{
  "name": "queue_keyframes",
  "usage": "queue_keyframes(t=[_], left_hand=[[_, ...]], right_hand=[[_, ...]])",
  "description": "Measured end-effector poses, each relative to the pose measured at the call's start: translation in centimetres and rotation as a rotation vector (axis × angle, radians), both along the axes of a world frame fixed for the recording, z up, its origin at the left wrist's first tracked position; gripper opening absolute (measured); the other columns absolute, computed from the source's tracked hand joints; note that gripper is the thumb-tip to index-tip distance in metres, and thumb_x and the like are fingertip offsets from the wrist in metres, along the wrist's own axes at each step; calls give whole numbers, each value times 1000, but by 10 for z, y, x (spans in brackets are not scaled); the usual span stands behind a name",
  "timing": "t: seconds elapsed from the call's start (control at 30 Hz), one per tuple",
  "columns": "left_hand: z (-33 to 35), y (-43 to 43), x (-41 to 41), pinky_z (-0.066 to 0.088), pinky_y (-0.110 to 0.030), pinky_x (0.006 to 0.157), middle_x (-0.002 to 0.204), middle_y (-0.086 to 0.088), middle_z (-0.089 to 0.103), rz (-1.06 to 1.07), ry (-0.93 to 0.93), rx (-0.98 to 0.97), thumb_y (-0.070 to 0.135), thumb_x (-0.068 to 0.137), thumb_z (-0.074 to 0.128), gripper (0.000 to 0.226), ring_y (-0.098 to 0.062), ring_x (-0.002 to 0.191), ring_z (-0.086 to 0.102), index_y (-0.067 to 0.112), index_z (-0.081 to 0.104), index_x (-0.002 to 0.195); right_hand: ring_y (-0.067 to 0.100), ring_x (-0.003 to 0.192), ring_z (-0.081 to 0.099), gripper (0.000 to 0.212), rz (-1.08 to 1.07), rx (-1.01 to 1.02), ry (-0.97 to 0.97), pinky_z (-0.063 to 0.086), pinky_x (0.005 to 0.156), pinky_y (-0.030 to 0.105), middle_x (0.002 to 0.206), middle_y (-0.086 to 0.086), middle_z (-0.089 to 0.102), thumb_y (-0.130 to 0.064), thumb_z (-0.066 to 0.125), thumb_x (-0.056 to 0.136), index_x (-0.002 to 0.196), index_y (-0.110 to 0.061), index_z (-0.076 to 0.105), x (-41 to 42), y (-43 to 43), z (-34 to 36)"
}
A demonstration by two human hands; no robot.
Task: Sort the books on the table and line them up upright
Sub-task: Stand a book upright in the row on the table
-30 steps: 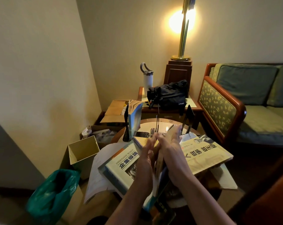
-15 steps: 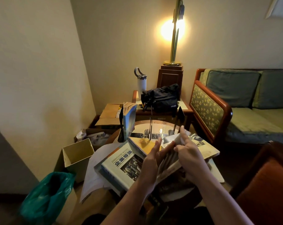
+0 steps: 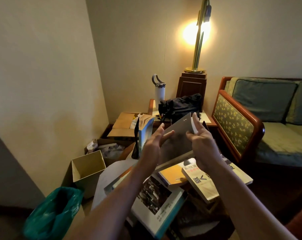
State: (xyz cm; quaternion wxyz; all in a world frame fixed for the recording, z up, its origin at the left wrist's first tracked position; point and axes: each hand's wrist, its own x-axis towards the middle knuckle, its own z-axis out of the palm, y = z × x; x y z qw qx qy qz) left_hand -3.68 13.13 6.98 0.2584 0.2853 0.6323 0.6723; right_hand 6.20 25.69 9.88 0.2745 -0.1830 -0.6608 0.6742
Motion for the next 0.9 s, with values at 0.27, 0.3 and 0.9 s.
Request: queue_keyframes(t=[0.27, 0.3, 0.9], left_hand=[[-38, 14, -132, 50, -13, 86, 136, 9, 57, 374, 410, -304, 29, 108, 38, 42, 2, 104, 59, 22, 47, 148], [-41, 19, -141, 51, -27, 98, 144, 7, 53, 359, 444, -345, 30, 108, 38, 43, -7, 119, 57, 23, 45, 149], [-99, 34, -196, 30, -44, 121, 164, 15, 21, 264, 451, -284, 43, 106, 34, 48, -6, 150, 20, 35, 31, 154]], right_hand=[[24, 149, 24, 72, -26, 156, -99, 15, 124, 42, 166, 1, 17, 9, 39, 95, 159, -20, 21, -120, 44, -28], [22, 151, 19, 73, -24, 182, -118, 16, 125, 42, 166, 1, 18, 8, 39, 95, 159, -21, 21, -133, 49, -35], [26, 122, 57, 57, 284, 285, -392, 58, 91, 49, 156, 5, 40, -30, 39, 105, 158, -37, 17, -251, 37, -94]])
